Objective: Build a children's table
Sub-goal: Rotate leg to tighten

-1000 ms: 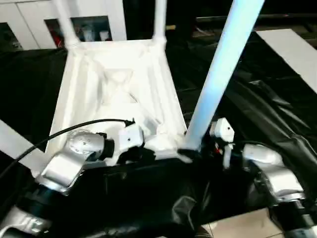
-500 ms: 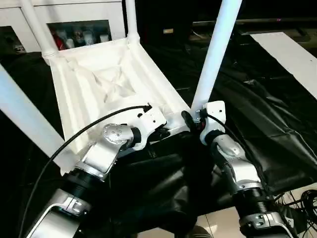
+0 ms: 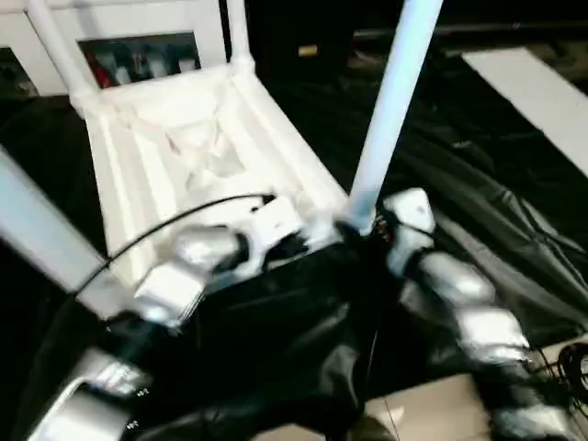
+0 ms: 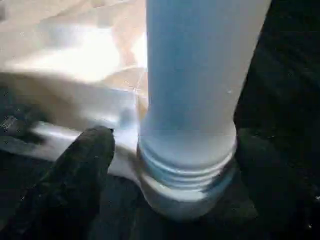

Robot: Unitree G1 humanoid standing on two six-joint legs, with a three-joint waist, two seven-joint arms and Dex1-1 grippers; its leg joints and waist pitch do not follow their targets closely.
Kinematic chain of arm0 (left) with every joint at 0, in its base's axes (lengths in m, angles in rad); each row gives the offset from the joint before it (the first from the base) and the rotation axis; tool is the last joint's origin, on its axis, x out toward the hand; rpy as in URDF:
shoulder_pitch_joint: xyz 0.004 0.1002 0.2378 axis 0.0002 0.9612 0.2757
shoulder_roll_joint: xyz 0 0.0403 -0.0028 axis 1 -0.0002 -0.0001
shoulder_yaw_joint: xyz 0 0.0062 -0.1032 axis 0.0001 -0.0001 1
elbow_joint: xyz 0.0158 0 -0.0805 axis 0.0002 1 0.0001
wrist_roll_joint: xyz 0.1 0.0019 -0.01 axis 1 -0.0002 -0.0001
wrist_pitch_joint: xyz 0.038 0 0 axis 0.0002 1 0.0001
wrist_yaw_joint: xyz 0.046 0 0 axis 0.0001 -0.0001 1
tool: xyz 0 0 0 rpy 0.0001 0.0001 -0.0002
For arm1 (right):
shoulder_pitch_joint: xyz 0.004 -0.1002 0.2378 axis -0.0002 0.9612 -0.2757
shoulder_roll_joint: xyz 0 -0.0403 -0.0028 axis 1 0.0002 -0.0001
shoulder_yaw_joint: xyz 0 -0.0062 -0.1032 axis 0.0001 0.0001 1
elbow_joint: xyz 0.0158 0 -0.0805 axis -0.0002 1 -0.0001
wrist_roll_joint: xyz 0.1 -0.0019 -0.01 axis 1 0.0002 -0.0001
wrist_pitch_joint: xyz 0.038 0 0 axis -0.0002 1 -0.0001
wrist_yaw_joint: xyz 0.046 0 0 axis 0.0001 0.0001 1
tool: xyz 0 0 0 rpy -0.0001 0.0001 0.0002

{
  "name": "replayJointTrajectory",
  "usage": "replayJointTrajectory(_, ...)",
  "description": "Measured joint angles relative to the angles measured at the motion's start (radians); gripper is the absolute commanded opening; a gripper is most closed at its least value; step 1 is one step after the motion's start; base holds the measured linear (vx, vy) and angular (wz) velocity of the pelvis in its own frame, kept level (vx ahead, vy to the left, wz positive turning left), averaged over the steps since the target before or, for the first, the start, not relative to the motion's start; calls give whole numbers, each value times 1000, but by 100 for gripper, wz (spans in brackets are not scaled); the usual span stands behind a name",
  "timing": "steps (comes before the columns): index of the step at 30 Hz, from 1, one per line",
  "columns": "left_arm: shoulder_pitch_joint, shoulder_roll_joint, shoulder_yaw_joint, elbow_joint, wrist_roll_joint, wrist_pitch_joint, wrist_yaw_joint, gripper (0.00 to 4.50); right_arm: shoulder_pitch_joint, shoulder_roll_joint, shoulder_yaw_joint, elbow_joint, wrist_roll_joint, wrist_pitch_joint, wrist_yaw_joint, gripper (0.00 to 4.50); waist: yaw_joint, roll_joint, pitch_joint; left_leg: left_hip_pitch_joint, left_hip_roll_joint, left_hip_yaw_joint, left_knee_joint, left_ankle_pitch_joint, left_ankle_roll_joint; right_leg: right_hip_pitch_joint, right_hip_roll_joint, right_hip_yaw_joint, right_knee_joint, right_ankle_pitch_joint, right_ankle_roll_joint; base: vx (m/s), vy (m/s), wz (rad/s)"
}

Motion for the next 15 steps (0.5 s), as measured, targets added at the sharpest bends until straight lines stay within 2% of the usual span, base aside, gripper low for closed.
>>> replayJointTrajectory(4, 35, 88, 4, -66, -51, -27, -117, 0, 7, -76, 12, -25, 26, -2, 168, 402, 0, 0, 0, 0, 5, 1, 1, 2, 3, -4, 3, -2, 10, -7, 0, 77, -24, -1)
replayJointTrajectory(7, 58, 116, 3, -91, -72, -55, -185, 0, 6, -92, 18, -29, 44, -2, 225, 402, 10, 0, 0, -1, 5, 1, 2, -1, 5, -5, 3, -2, 15, -15, -3, 62, -4, 2)
replayJointTrajectory(10, 73, 145, -4, -117, -85, -67, -232, 0, 6, -124, 54, -45, 57, -2, 296, 402, 22, 0, 0, -1, 5, 2, 4, -3, 9, -5, 3, -1, 15, -17, -6, 0, 0, 0)
replayJointTrajectory(15, 87, 156, -13, -134, -95, -65, -261, 0, 5, -151, 73, -45, 68, 0, 377, 402, 27, -1, 0, -1, 5, 3, 9, -4, 9, -3, 2, -1, 16, -18, -7, 0, 0, 0)
